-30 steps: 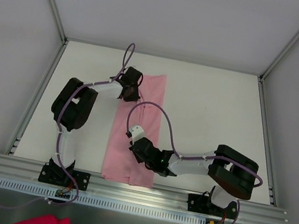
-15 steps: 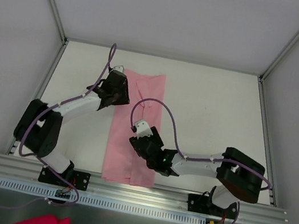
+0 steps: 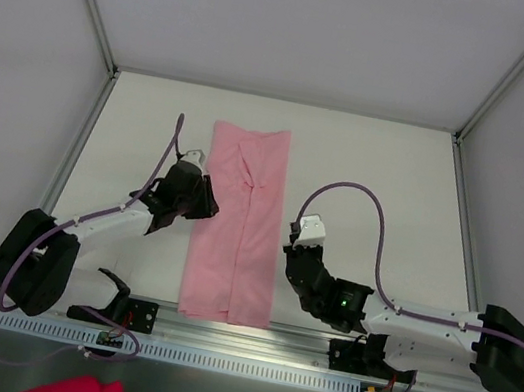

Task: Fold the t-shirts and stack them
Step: Rotate the tshirt 90 degrees

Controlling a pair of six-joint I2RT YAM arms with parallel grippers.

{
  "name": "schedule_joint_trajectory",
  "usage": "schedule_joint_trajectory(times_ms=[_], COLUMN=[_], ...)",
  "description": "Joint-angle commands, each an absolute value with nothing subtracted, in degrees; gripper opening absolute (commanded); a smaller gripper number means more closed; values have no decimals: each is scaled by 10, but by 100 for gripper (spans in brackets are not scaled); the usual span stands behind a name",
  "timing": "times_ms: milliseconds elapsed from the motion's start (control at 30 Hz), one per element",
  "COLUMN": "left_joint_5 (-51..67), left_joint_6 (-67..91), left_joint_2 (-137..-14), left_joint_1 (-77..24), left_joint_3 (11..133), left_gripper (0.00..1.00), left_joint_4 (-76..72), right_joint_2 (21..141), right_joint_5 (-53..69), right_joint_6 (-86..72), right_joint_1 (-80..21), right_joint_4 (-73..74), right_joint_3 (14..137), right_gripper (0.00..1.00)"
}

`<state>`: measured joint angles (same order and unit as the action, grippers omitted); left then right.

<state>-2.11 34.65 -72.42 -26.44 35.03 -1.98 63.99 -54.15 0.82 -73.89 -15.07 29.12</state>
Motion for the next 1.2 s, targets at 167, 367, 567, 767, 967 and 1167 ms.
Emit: schedule_joint_trajectory(times_ms=[167, 367, 567, 767, 967, 1167], left_joint_5=[-42, -99, -214, -373, -382, -369], left_joint_6=[365, 402, 468, 495, 548, 609], left_joint_2=[-722, -716, -600, -361, -323, -358], left_joint_1=[-325, -371, -482, -563, -563, -581], left_joint_3=[321, 294, 217, 99, 106, 129], left_gripper=[33, 33, 36, 78, 95, 90], left_joint_4=[-77, -56, -28, -14, 92, 166], right_joint_2=[642, 664, 703, 739, 702, 579], right_joint_5=[-609, -592, -579, -661, -667, -610], right_joint_6=[-61, -74, -127, -162, -178, -157], right_joint_1=[-753, -753, -776, -812, -812, -813], right_joint_4=[-111, -123, -139, -69, -72, -106], right_joint_3=[270, 263, 238, 255, 236, 180], right_gripper=[1, 23, 69, 78, 76, 95])
